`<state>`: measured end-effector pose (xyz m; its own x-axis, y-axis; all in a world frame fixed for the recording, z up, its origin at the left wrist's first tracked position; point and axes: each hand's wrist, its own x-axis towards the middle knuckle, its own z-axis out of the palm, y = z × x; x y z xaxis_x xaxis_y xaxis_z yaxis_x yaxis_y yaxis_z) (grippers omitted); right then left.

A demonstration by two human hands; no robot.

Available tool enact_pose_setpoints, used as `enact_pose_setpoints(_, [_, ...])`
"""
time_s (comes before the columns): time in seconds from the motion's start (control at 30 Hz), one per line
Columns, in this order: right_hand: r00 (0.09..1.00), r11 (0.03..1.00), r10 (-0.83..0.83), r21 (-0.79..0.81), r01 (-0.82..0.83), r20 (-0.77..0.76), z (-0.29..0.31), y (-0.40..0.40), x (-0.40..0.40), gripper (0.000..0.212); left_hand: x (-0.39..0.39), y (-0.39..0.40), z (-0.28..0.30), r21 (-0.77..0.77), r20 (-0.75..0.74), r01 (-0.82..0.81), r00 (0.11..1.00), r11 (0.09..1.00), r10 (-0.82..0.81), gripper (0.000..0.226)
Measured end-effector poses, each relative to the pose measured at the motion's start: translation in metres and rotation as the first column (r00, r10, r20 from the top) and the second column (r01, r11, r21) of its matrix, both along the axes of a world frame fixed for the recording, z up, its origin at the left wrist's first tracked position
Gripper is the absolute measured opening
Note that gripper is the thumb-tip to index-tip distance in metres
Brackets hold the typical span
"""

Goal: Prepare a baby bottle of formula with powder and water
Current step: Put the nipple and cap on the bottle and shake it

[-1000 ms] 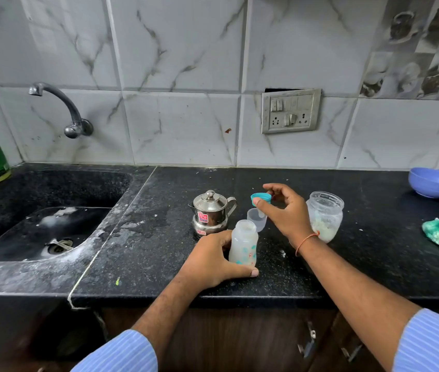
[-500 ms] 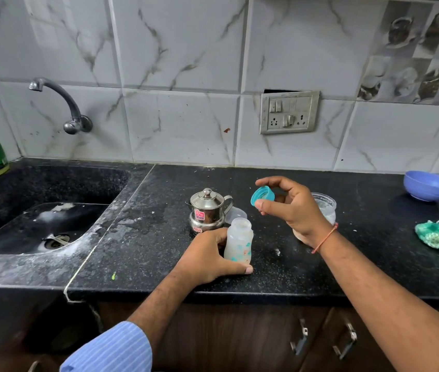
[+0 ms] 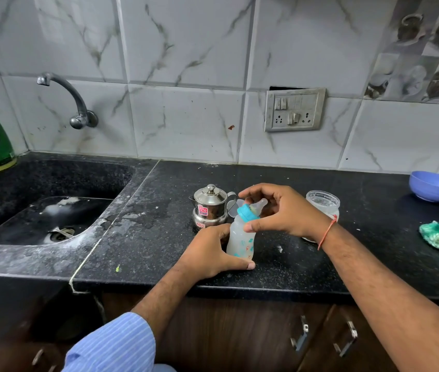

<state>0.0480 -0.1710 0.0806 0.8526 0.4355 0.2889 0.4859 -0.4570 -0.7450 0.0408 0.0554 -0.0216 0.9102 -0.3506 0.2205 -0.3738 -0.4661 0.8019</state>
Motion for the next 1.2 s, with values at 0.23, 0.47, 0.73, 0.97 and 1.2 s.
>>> enact_pose_setpoints(0.23, [1.0,0.999,0.013,-0.031,-0.013,0.01,-0.003,0.01,-0.008,0.053,0.0,0.0,0.001,0.011,0.001,0.001,1.0,1.0,-0.001,0.068])
enact_pose_setpoints(0.47, [1.0,0.995,-0.021,0.099,0.021,0.002,-0.022,0.01,-0.011,0.055,0.001,0.001,0.0,0.011,0.008,0.007,1.0,1.0,-0.007,0.069])
enact_pose_setpoints(0.73, [0.999,0.945,-0.008,0.326,0.018,-0.033,-0.052,0.013,-0.017,0.043,0.002,-0.001,-0.003,-0.013,0.023,-0.002,1.0,1.0,0.002,0.071])
enact_pose_setpoints(0.97, [0.999,0.959,0.043,0.282,-0.037,-0.016,-0.047,0.007,-0.012,0.042,0.001,0.0,-0.001,0.01,0.014,-0.014,1.0,1.0,0.014,0.066])
enact_pose_setpoints(1.2, [0.993,0.973,0.111,0.209,-0.099,-0.043,-0.036,0.001,-0.007,0.046,0.001,-0.002,-0.001,0.015,-0.008,-0.015,1.0,1.0,0.015,0.063])
